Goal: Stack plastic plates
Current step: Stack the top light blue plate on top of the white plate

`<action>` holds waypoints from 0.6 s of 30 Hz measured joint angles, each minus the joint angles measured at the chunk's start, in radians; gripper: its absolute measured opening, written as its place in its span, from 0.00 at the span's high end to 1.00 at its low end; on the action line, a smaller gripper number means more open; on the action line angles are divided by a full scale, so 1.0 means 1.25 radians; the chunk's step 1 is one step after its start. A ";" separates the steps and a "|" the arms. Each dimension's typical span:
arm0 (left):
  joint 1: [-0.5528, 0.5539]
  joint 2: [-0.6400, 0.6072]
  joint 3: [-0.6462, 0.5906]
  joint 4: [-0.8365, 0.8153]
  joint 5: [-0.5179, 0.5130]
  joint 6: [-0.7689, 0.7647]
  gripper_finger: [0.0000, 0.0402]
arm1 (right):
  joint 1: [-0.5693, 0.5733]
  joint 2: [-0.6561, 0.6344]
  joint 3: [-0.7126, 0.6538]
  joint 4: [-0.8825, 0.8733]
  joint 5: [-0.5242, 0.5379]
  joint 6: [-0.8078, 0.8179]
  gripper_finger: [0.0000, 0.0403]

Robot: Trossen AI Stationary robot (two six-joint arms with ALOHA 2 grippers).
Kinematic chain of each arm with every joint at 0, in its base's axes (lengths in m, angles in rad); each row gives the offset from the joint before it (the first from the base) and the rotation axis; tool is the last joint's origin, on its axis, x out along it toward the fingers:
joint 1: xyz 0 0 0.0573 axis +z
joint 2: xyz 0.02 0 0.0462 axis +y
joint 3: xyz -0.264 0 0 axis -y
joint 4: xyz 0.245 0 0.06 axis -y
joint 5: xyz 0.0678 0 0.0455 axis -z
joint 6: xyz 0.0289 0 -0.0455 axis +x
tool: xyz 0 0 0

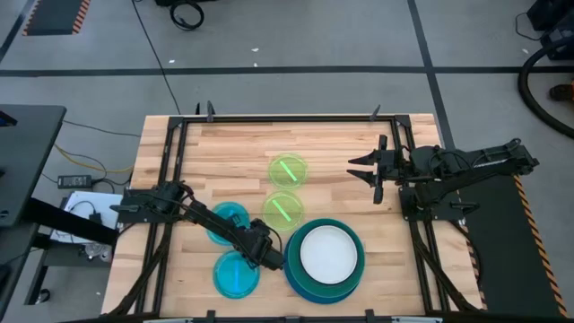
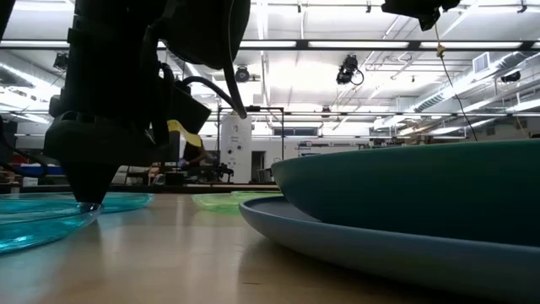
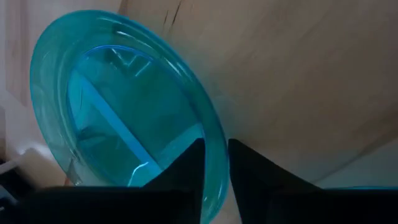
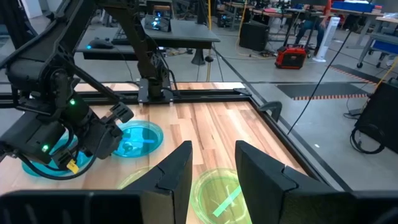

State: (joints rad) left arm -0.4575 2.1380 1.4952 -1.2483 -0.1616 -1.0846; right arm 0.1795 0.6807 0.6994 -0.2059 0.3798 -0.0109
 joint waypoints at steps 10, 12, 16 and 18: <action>0.000 0.000 0.008 -0.046 0.001 0.024 0.98 | 0.000 0.000 0.000 -0.008 0.000 0.000 0.67; 0.000 0.000 0.016 -0.072 0.001 0.025 0.99 | 0.000 0.000 0.000 -0.009 0.000 0.000 0.67; 0.000 0.000 0.053 -0.138 -0.010 0.036 0.99 | 0.000 0.000 0.000 -0.011 0.000 0.000 0.67; -0.001 0.000 0.084 -0.164 -0.032 0.039 0.99 | 0.000 0.000 0.000 -0.011 0.000 0.000 0.67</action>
State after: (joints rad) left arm -0.4591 2.1380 1.5999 -1.4530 -0.2010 -1.0365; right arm 0.1795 0.6807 0.6994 -0.2202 0.3801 -0.0104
